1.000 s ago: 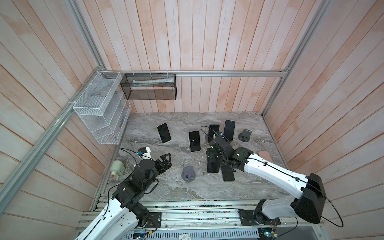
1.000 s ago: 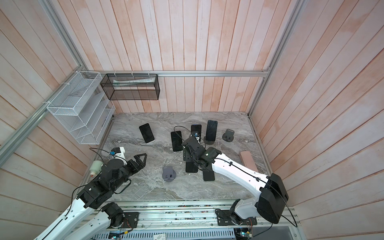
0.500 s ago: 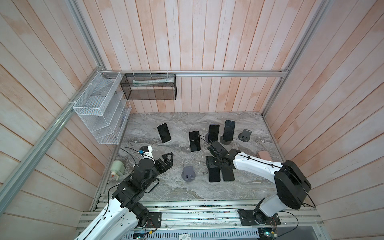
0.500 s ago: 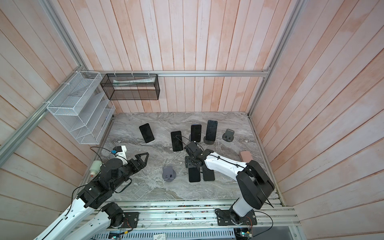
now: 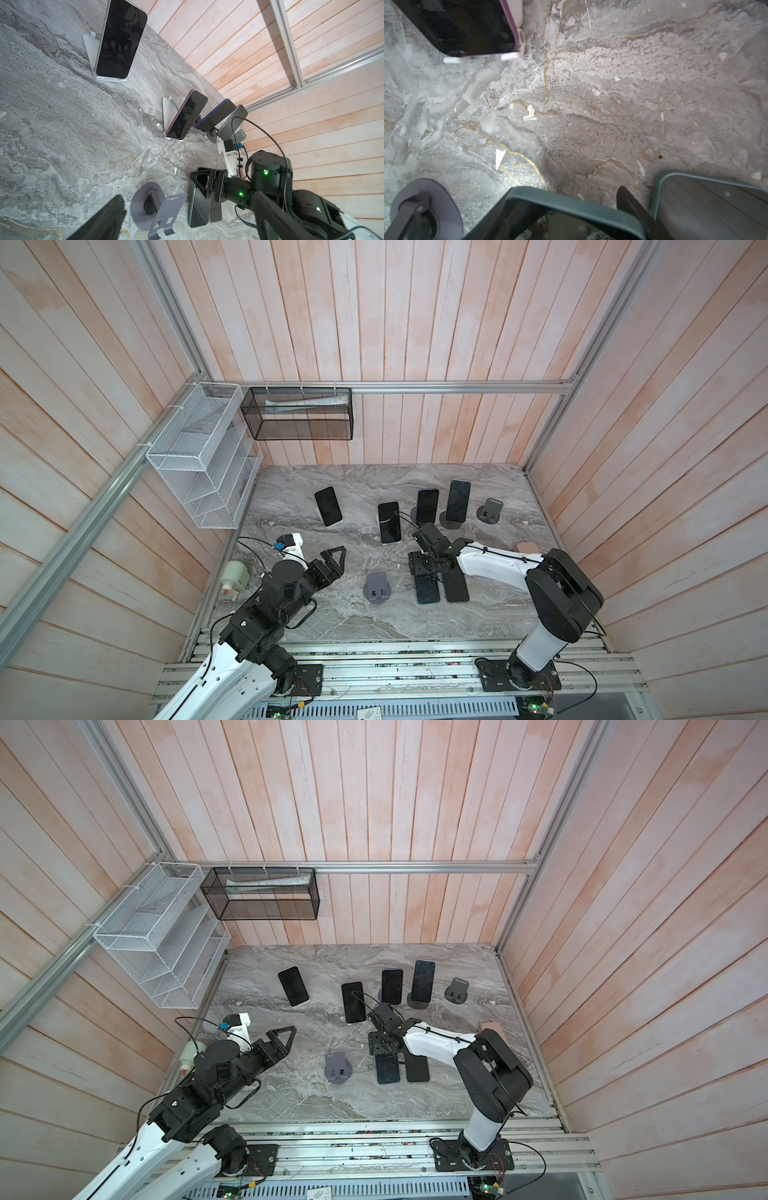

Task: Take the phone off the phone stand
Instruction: 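Lay the phone flat beside the first teal-edged phone with the right gripper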

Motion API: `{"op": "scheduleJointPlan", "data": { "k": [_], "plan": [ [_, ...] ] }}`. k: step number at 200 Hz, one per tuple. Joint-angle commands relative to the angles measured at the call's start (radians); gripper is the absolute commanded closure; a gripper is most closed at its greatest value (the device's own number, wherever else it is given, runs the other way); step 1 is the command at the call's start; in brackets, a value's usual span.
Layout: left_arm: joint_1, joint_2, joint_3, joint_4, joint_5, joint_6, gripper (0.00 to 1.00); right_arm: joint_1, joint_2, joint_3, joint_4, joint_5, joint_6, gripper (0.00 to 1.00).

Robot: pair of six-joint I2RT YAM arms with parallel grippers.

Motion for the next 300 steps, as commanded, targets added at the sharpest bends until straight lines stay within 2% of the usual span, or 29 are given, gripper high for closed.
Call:
{"op": "scheduleJointPlan", "data": {
  "k": [1, 59, 167, 244, 300],
  "plan": [
    [-0.001, 0.022, 0.020, 0.022, 0.029, 0.008, 0.03, -0.007, 0.024, -0.019, 0.053, 0.033, -0.002, 0.33],
    [-0.002, 0.102, 0.052, 0.067, 0.119, 0.043, 0.03, -0.006, 0.041, -0.049, 0.082, 0.054, 0.029, 0.30],
    [-0.002, 0.086, 0.050, 0.032, 0.035, 0.029, 0.03, 0.000, 0.047, -0.073, 0.062, 0.099, 0.090, 0.29],
    [-0.001, 0.118, 0.067, 0.016, 0.058, 0.016, 0.03, 0.036, 0.054, -0.078, 0.042, 0.139, 0.111, 0.27],
    [-0.001, 0.134, 0.070, 0.019, 0.065, -0.055, 0.04, 0.041, 0.049, -0.087, 0.053, 0.126, 0.122, 0.25]
  ]
}}
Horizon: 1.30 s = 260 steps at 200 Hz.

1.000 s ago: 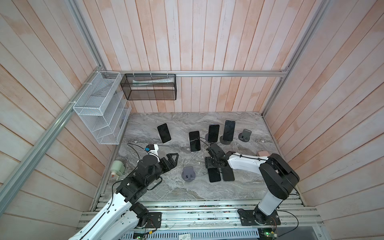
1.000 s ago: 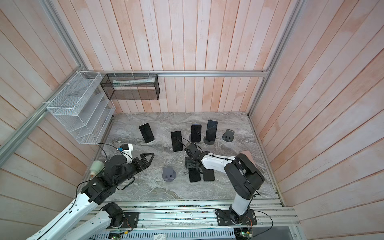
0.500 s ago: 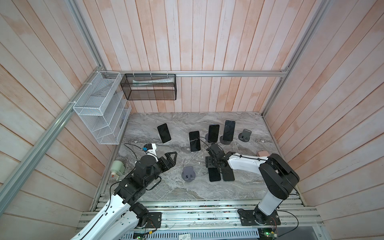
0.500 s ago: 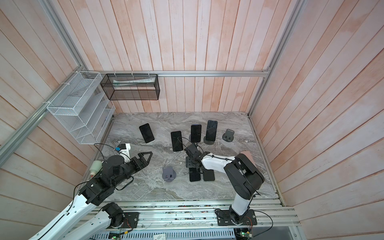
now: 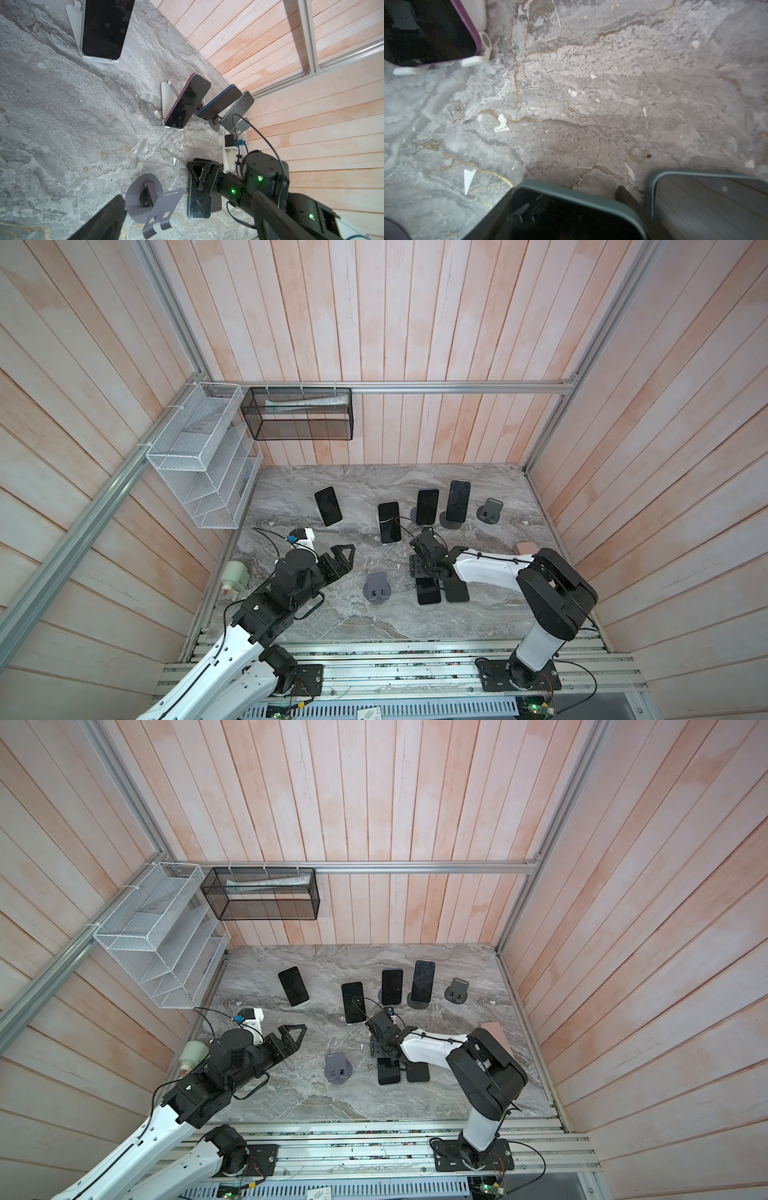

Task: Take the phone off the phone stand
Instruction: 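Lay the phone flat beside the first teal-edged phone with the right gripper, then open and raise the right gripper while the left gripper reaches over the empty grey stand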

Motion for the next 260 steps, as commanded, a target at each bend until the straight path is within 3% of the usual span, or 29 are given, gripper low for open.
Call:
{"op": "scheduleJointPlan", "data": {
  "k": [1, 100, 132, 169, 196, 234, 260],
  "plan": [
    [-0.001, 0.007, 0.027, 0.002, 0.007, -0.031, 0.04, 0.006, 0.022, -0.021, -0.041, -0.005, 0.028, 0.25],
    [-0.001, 0.002, 0.032, -0.017, 0.026, -0.023, 0.04, 0.017, 0.006, -0.041, -0.044, -0.012, 0.058, 0.22],
    [-0.001, 0.052, 0.044, -0.021, 0.080, 0.028, 0.03, 0.017, -0.030, -0.048, -0.056, -0.006, 0.063, 0.21],
    [-0.009, 0.120, 0.107, -0.079, 0.058, 0.050, 0.03, 0.017, -0.042, -0.028, -0.095, -0.006, 0.058, 0.21],
    [-0.040, 0.153, 0.129, -0.082, 0.040, 0.049, 0.02, 0.016, -0.134, -0.018, -0.129, -0.003, 0.034, 0.21],
    [-0.162, 0.284, 0.206, -0.165, -0.100, 0.034, 0.00, -0.004, -0.316, 0.066, -0.237, 0.044, -0.034, 0.19],
    [-0.203, 0.391, 0.259, -0.215, -0.151, 0.003, 0.00, -0.020, -0.458, 0.065, -0.259, 0.082, -0.069, 0.12]
  ]
}}
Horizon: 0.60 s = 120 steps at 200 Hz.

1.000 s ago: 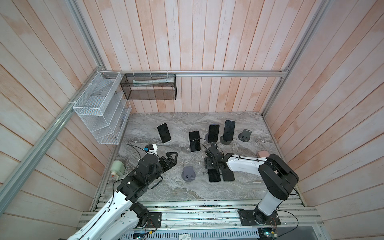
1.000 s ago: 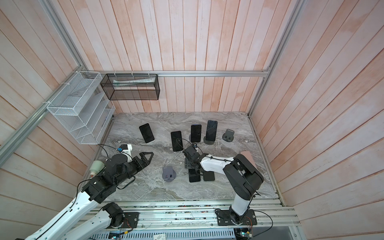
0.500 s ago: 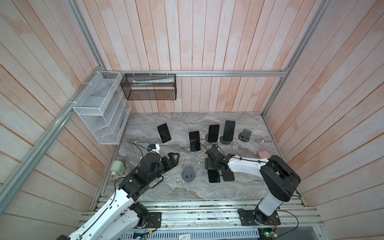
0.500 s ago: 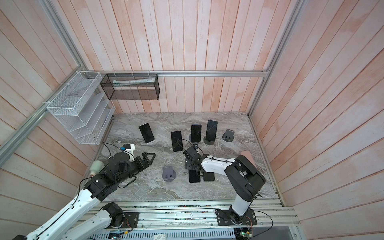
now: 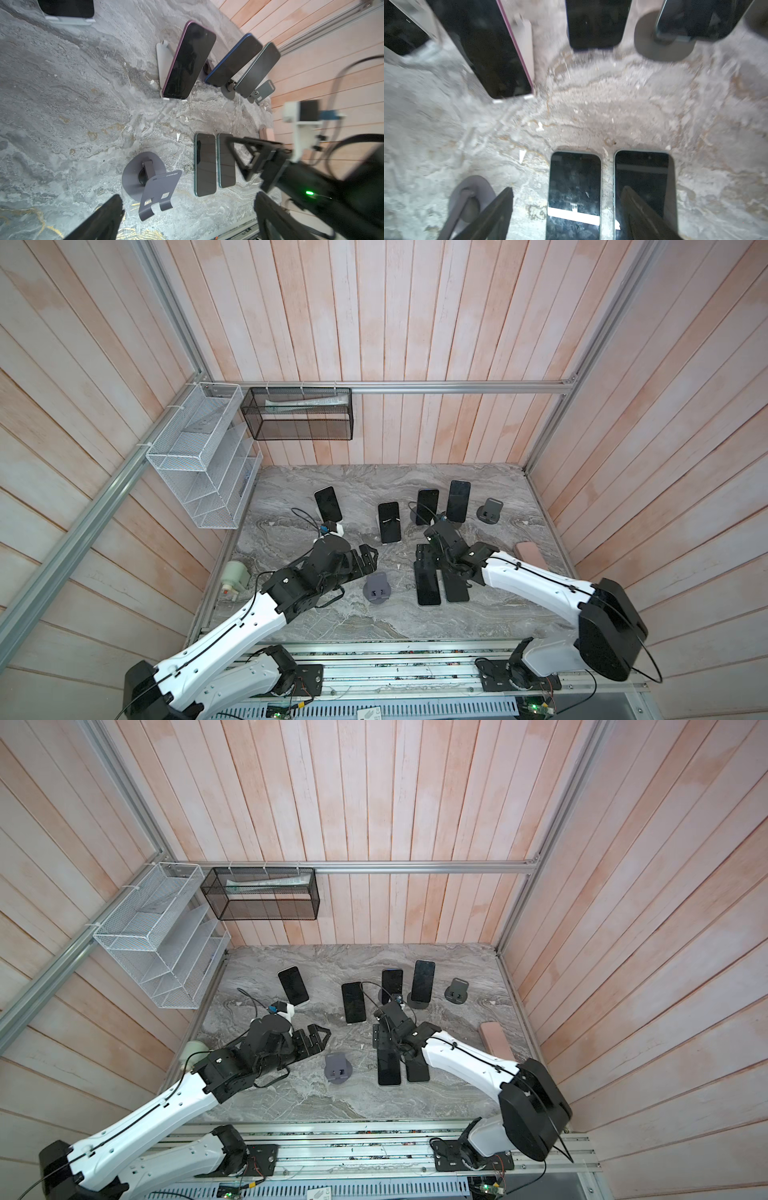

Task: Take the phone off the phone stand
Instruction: 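Open and raise the right gripper while the left gripper reaches over the empty grey stand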

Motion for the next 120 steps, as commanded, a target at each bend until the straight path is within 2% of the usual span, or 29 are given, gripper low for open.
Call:
{"op": "scheduleJointPlan", "data": {
  "k": [1, 17, 49, 58, 82, 120],
  "plan": [
    [-0.034, 0.074, 0.051, -0.082, -0.099, -0.020, 0.00, -0.014, -0.112, 0.010, -0.069, 0.066, -0.049, 0.11],
    [-0.083, 0.147, 0.084, -0.116, -0.163, -0.034, 0.00, -0.029, -0.201, -0.033, -0.065, 0.062, -0.062, 0.06],
    [-0.175, 0.335, 0.185, -0.210, -0.258, -0.065, 0.00, -0.073, -0.325, -0.145, -0.065, -0.004, -0.062, 0.04],
    [-0.227, 0.392, 0.218, -0.260, -0.299, -0.097, 0.00, -0.082, -0.352, -0.180, -0.056, -0.025, -0.064, 0.04],
    [-0.242, 0.508, 0.277, -0.340, -0.345, -0.157, 0.00, -0.089, -0.397, -0.247, -0.038, -0.066, -0.065, 0.03],
    [-0.272, 0.590, 0.320, -0.365, -0.370, -0.215, 0.00, -0.094, -0.446, -0.302, -0.007, -0.110, -0.086, 0.04]
  ]
}}
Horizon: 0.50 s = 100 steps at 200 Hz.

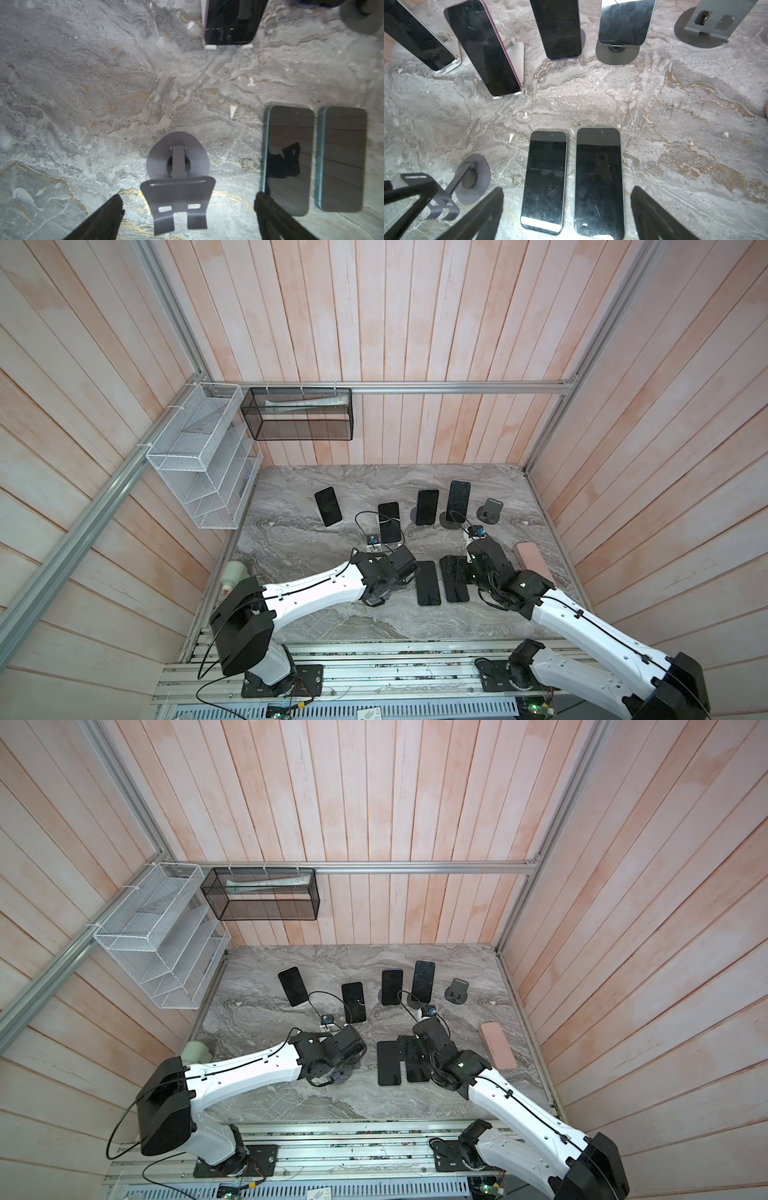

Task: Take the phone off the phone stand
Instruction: 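Open and raise the right gripper while the left gripper reaches over the empty grey stand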

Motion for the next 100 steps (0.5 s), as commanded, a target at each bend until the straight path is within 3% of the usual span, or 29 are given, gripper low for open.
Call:
{"op": "scheduleJointPlan", "data": {
  "k": [1, 24, 48, 76, 100],
  "plan": [
    [-0.022, 0.035, 0.049, -0.081, -0.073, -0.074, 0.00, -0.008, -0.034, -0.019, 0.021, -0.045, -0.027, 0.04],
    [-0.027, 0.087, 0.057, -0.082, -0.069, -0.104, 0.00, -0.014, -0.040, -0.042, 0.045, -0.059, -0.044, 0.04],
    [-0.034, 0.123, 0.048, -0.044, -0.082, -0.126, 0.08, -0.020, -0.042, -0.051, 0.051, -0.071, -0.054, 0.04],
    [-0.035, 0.147, 0.045, -0.060, -0.126, -0.191, 0.10, -0.024, -0.055, -0.057, 0.059, -0.089, -0.059, 0.04],
    [-0.035, 0.146, 0.026, -0.011, -0.131, -0.167, 0.28, -0.025, -0.064, -0.064, 0.062, -0.101, -0.059, 0.05]
  ]
}}
